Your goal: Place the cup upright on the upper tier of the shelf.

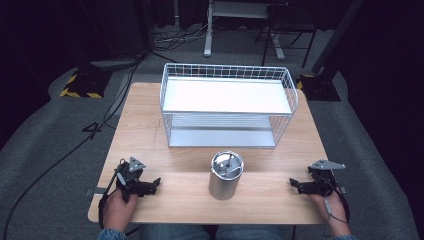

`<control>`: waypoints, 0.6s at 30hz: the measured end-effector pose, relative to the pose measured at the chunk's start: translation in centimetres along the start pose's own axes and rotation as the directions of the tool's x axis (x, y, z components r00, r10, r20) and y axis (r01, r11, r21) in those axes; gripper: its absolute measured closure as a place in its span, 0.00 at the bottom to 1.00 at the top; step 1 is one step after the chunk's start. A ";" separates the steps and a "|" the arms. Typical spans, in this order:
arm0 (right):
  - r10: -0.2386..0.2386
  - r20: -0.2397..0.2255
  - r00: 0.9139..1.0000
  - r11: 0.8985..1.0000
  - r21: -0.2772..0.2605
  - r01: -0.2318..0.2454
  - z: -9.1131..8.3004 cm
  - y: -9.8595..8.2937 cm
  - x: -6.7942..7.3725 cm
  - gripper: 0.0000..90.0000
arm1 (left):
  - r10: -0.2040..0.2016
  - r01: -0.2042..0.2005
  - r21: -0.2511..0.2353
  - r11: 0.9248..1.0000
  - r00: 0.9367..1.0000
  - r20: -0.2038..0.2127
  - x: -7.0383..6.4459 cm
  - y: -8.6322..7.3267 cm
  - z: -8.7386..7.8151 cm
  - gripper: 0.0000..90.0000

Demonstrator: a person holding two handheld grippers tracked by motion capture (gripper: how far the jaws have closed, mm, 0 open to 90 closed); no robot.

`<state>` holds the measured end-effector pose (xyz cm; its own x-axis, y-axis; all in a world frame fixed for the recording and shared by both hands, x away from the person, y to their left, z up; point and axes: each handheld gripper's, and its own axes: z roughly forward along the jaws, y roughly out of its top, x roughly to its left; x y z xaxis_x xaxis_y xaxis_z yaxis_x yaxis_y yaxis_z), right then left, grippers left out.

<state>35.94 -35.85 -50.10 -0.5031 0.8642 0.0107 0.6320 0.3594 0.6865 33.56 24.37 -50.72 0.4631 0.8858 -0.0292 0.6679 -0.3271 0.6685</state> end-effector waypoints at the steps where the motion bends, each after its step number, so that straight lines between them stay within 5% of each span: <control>1: 0.013 -0.003 1.000 1.000 0.003 -0.013 -0.1 0.1 -0.1 0.06 | 0.000 0.000 0.000 1.000 1.000 0.000 0.0 0.0 0.0 0.00; 18: -0.039 -0.043 0.998 0.994 -0.103 0.034 -4.2 2.8 1.4 0.06 | 0.001 -0.001 0.000 1.000 1.000 0.000 0.0 0.0 0.0 0.00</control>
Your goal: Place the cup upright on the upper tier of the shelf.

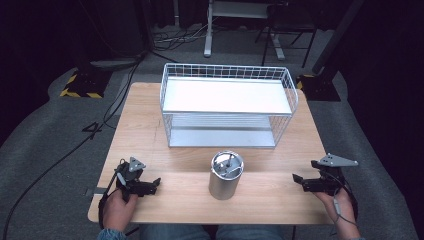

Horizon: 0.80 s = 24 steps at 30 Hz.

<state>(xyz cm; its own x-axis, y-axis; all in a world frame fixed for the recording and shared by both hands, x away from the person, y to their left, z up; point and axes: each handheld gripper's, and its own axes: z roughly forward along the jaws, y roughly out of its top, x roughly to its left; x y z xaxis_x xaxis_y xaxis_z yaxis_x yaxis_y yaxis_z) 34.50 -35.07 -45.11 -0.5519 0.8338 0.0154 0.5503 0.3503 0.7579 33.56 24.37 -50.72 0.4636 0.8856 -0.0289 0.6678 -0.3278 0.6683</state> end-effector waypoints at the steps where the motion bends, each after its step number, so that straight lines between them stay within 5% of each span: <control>1: -0.002 -0.005 1.000 1.000 -0.009 0.002 -0.2 0.1 0.1 0.06 | 0.001 -0.001 0.000 1.000 1.000 0.000 0.0 0.0 0.0 0.00; 11: -0.009 -0.049 0.999 0.998 -0.060 0.006 -1.7 1.3 1.3 0.06 | 0.000 0.000 0.000 1.000 1.000 0.000 0.0 0.0 0.0 0.00; 24: -0.057 -0.113 0.992 0.996 -0.080 0.048 -1.6 3.1 3.7 0.06 | 0.002 -0.002 0.000 1.000 1.000 0.000 0.0 0.0 0.0 0.00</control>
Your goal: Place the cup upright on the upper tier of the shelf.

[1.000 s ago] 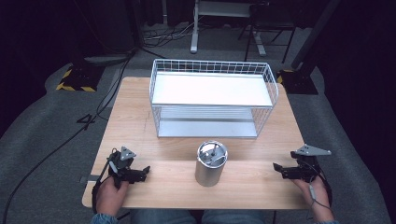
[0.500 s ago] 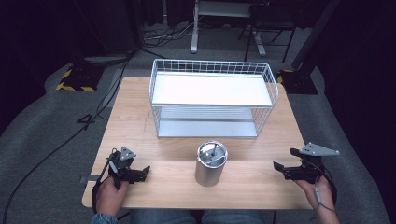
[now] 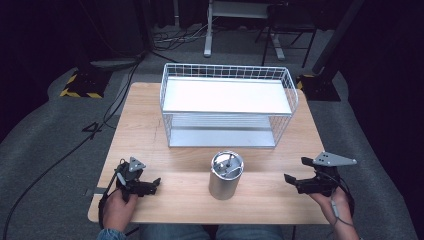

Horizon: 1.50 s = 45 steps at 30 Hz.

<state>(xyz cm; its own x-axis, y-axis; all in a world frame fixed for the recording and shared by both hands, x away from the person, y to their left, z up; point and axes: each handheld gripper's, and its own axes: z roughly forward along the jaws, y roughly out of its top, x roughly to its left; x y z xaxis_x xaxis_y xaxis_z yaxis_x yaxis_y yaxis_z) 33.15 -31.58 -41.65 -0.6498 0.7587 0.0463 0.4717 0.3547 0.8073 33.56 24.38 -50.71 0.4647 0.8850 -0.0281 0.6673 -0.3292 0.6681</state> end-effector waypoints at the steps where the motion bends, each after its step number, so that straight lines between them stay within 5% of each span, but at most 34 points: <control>1: -0.003 -0.008 1.000 1.000 0.000 0.003 0.1 0.2 0.3 0.06 | 0.000 0.000 0.000 1.000 1.000 0.000 0.0 0.0 0.0 0.00; 10: -0.024 -0.103 0.994 1.000 -0.006 0.023 1.1 1.8 2.5 0.06 | 0.000 0.000 0.000 1.000 1.000 -0.001 0.0 0.0 0.0 0.00; 34: -0.115 -0.213 0.970 0.993 -0.030 0.111 4.7 5.1 7.3 0.02 | -0.008 0.008 0.000 1.000 1.000 -0.007 -0.1 -0.1 -0.1 0.00; 45: -0.162 -0.279 0.947 0.987 -0.047 0.155 6.0 5.8 9.7 0.00 | -0.008 0.008 0.000 1.000 1.000 -0.007 -0.1 -0.1 -0.1 0.00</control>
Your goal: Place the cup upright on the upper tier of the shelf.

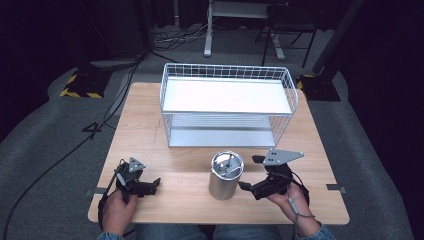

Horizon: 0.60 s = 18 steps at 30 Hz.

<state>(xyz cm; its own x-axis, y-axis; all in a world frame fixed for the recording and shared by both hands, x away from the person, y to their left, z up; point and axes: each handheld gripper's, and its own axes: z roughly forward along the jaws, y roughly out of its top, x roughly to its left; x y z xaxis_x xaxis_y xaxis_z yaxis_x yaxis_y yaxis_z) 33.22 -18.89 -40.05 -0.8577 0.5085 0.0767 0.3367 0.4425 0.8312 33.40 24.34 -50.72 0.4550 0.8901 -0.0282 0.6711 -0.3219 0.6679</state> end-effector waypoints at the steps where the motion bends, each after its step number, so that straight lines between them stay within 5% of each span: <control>1: -0.004 -0.005 1.000 1.000 -0.002 0.004 0.1 0.1 0.1 0.00 | 0.000 0.000 0.000 1.000 1.000 0.000 0.0 0.0 0.0 0.00; 18: -0.055 -0.040 0.998 0.998 0.004 0.055 3.6 0.3 1.4 0.00 | 0.000 0.000 0.000 1.000 1.000 0.000 0.0 0.0 0.0 0.00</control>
<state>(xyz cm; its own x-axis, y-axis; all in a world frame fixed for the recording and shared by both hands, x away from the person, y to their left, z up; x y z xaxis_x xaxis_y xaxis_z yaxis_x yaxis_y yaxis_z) 33.45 -15.41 -41.68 -0.8897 0.4535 0.0531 0.2905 0.4725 0.8321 33.40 24.34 -50.72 0.4547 0.8902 -0.0283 0.6711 -0.3216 0.6679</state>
